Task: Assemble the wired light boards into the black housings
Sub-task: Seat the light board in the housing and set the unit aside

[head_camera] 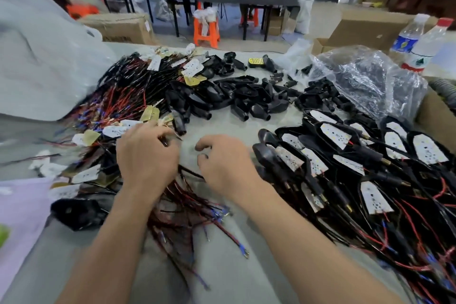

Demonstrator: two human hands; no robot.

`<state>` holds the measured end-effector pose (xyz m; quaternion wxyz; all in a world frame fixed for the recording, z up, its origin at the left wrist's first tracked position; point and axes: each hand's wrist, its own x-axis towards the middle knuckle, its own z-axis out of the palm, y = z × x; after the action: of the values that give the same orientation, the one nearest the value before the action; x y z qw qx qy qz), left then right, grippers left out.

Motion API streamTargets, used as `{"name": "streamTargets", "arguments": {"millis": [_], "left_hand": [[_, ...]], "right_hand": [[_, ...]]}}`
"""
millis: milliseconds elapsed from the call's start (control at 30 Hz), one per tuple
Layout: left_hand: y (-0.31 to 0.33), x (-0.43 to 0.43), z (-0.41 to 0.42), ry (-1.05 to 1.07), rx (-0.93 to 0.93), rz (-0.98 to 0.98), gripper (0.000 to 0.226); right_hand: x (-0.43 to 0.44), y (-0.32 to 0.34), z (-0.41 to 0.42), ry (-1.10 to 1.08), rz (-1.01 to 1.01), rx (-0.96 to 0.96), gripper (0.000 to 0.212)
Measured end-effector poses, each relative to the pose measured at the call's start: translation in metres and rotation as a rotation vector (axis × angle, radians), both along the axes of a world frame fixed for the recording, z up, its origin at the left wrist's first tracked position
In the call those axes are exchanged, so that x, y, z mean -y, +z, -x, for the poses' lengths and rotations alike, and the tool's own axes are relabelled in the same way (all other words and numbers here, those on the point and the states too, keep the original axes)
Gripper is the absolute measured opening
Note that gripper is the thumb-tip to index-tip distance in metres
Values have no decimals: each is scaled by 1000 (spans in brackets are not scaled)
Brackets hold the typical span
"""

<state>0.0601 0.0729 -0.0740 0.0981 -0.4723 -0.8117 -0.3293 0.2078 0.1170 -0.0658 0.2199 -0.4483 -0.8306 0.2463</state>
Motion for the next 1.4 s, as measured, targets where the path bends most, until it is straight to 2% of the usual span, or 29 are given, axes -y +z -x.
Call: {"name": "streamTargets", "arguments": {"millis": [100,133,233,367,500,533,633,733,800,900,933,1033,1100,1133,1233,1300,1400], "left_hand": [[-12,-3,17,105,158,138,61],[-16,-6,17,94,179,175,66],[-26,-15,13,33,164,150,60],[-29,-13,22,61,352,-32,67],[-25,-9,26,79,424,-173,73],[-24,-9,26,94,439,-199,72],[-23,-8,30,142,438,-250,67],[-22,-8,30,166,361,-250,66],[-22,-8,28,153,328,-219,61],[-24,-10,26,89,257,-141,40],[-24,-11,26,76,232,-120,33],[-25,-13,27,93,162,-71,13],[-25,-13,28,138,128,-58,6],[-25,-13,29,169,125,-63,3],[-26,-10,37,285,148,-78,5],[-25,-9,39,312,148,-87,5],[-15,-10,27,183,114,-153,10]], "right_hand": [[-14,-7,30,50,23,5,29],[-19,-9,39,65,27,8,29],[-30,-18,62,97,43,55,21],[-35,-26,82,69,116,47,22],[-37,-26,89,31,202,-58,14],[-38,-26,89,4,274,-125,8],[-38,-20,81,-75,464,-303,20],[-42,0,61,-19,476,-278,25],[-45,13,41,16,501,-346,24],[-53,20,11,-144,470,-511,34],[-53,21,5,-167,407,-469,34],[-43,23,-4,12,262,-77,24],[-38,24,-4,48,247,-43,23],[-38,26,-6,18,261,-137,23],[-39,32,-17,-171,392,-691,23],[-40,33,-25,-278,435,-970,24],[-38,30,-28,-281,515,-1145,18]]}}
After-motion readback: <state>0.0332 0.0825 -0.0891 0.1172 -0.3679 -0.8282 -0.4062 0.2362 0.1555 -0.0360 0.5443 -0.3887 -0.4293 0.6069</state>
